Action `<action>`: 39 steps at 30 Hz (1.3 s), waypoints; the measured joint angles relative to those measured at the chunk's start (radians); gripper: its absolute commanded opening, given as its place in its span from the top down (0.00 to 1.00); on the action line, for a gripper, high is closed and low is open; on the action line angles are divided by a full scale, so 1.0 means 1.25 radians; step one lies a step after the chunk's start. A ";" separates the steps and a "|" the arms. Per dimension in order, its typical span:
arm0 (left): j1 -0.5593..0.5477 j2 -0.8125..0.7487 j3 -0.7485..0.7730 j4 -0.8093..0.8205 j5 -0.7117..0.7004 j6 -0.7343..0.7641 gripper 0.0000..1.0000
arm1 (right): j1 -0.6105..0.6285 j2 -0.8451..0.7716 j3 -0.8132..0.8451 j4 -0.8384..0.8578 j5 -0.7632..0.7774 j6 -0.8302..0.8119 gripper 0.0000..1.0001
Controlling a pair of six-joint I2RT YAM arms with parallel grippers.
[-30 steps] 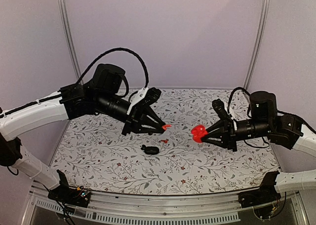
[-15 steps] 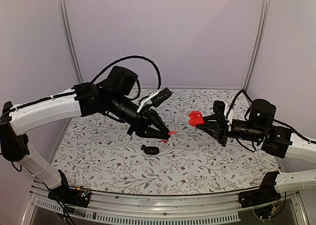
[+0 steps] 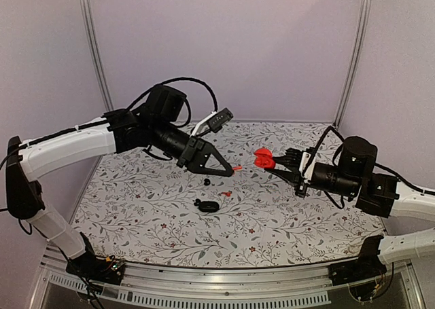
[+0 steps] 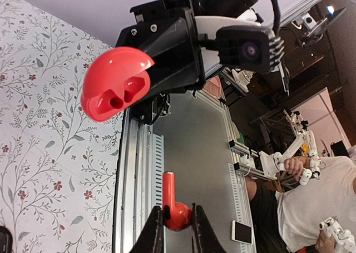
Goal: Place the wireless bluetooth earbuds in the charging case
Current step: Insert the left earbud into the left side groove of the charging case.
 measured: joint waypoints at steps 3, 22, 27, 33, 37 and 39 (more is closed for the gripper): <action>0.010 0.009 0.000 0.021 0.011 -0.055 0.91 | 0.010 0.023 0.000 0.003 0.025 -0.042 1.00; 0.038 0.065 0.000 0.041 0.052 -0.184 0.92 | 0.040 0.051 -0.042 0.119 0.068 -0.175 1.00; 0.038 0.066 0.005 0.027 0.060 -0.169 0.93 | 0.056 0.043 -0.063 0.121 0.057 -0.194 1.00; 0.038 0.070 0.095 -0.101 -0.017 -0.037 0.92 | 0.057 0.041 -0.056 0.105 0.007 -0.157 1.00; 0.029 0.049 0.130 -0.191 -0.171 0.094 0.91 | 0.058 0.046 -0.020 0.055 -0.042 -0.078 1.00; 0.016 0.029 0.130 -0.231 -0.262 0.157 0.88 | 0.058 0.050 0.001 0.029 -0.062 -0.030 1.00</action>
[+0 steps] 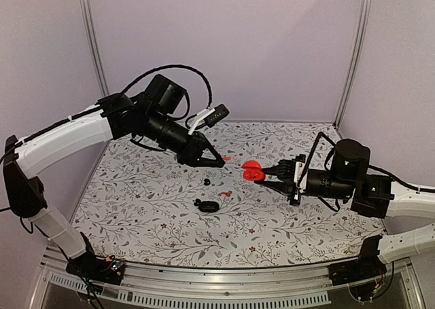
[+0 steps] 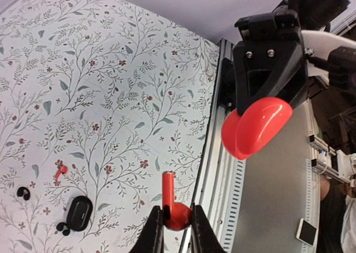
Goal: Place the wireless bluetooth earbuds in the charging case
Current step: Insert the left earbud into the left side groove of the charging case.
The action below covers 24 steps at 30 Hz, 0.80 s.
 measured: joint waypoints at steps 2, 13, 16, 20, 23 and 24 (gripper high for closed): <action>-0.026 -0.016 0.000 -0.030 -0.073 0.049 0.88 | 0.001 0.008 0.020 -0.024 -0.017 0.051 1.00; -0.180 -0.042 0.017 -0.168 -0.293 0.227 0.86 | 0.002 0.016 0.011 -0.085 -0.095 0.238 1.00; -0.206 -0.042 0.021 -0.182 -0.315 0.253 0.86 | 0.002 0.019 0.000 -0.082 -0.112 0.244 1.00; -0.237 -0.036 0.023 -0.202 -0.330 0.272 0.85 | 0.003 0.056 -0.002 -0.070 -0.128 0.239 1.00; -0.249 -0.020 0.026 -0.210 -0.344 0.279 0.84 | 0.003 0.108 -0.002 -0.056 -0.134 0.231 1.00; -0.251 -0.015 0.026 -0.213 -0.347 0.281 0.83 | 0.003 0.125 -0.002 -0.050 -0.134 0.228 1.00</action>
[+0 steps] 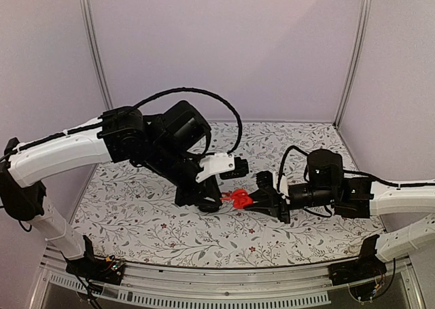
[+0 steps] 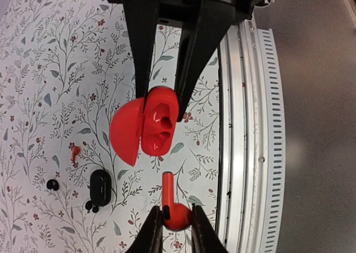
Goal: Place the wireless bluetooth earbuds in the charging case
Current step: Insert the left earbud into the left side groove of the charging case.
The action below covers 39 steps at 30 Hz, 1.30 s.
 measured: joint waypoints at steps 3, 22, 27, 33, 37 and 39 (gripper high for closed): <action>-0.002 0.007 0.000 -0.005 -0.009 0.004 0.82 | 0.000 0.027 -0.011 0.034 -0.001 -0.009 1.00; -0.004 0.058 -0.048 -0.006 -0.101 -0.001 0.83 | 0.000 0.120 -0.093 0.274 -0.011 -0.026 1.00; -0.005 0.070 -0.048 -0.006 -0.111 -0.002 0.83 | 0.000 0.125 -0.107 0.304 -0.016 -0.009 1.00; -0.009 0.083 -0.043 -0.007 -0.118 -0.002 0.83 | 0.000 0.126 -0.118 0.318 -0.019 0.006 1.00; -0.011 0.100 -0.029 -0.007 -0.120 -0.008 0.83 | 0.000 0.126 -0.119 0.320 -0.018 0.009 1.00; -0.011 0.106 -0.023 -0.007 -0.119 -0.013 0.83 | 0.000 0.126 -0.119 0.322 -0.016 0.010 1.00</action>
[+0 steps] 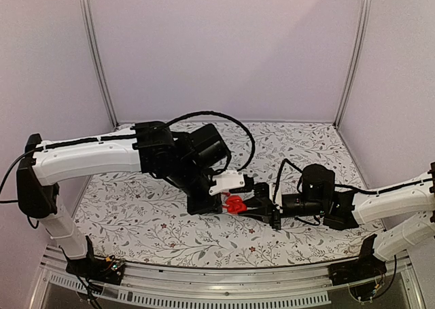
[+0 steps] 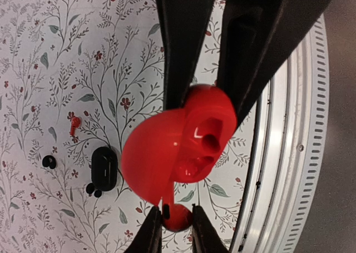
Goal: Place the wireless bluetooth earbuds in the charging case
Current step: Insert the left earbud into the left side groove of the charging case.
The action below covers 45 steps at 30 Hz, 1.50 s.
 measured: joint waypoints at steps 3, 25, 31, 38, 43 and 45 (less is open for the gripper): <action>0.000 0.003 0.006 -0.001 0.001 -0.002 0.83 | 0.000 0.000 0.000 0.000 0.004 0.000 1.00; 0.000 -0.004 0.015 -0.013 0.025 -0.011 0.86 | 0.000 0.005 -0.010 0.008 0.063 -0.012 1.00; 0.000 -0.004 0.027 -0.019 0.027 -0.013 0.87 | 0.005 0.005 -0.010 0.019 0.060 -0.019 1.00; 0.000 -0.004 0.040 -0.011 0.030 -0.017 0.87 | 0.024 0.006 -0.010 0.016 0.058 -0.021 1.00; 0.000 -0.003 0.042 -0.010 0.034 -0.017 0.88 | 0.028 0.007 -0.010 0.016 0.059 -0.021 1.00; 0.000 -0.004 0.042 -0.010 0.041 -0.017 0.88 | 0.028 0.007 -0.010 0.016 0.060 -0.021 1.00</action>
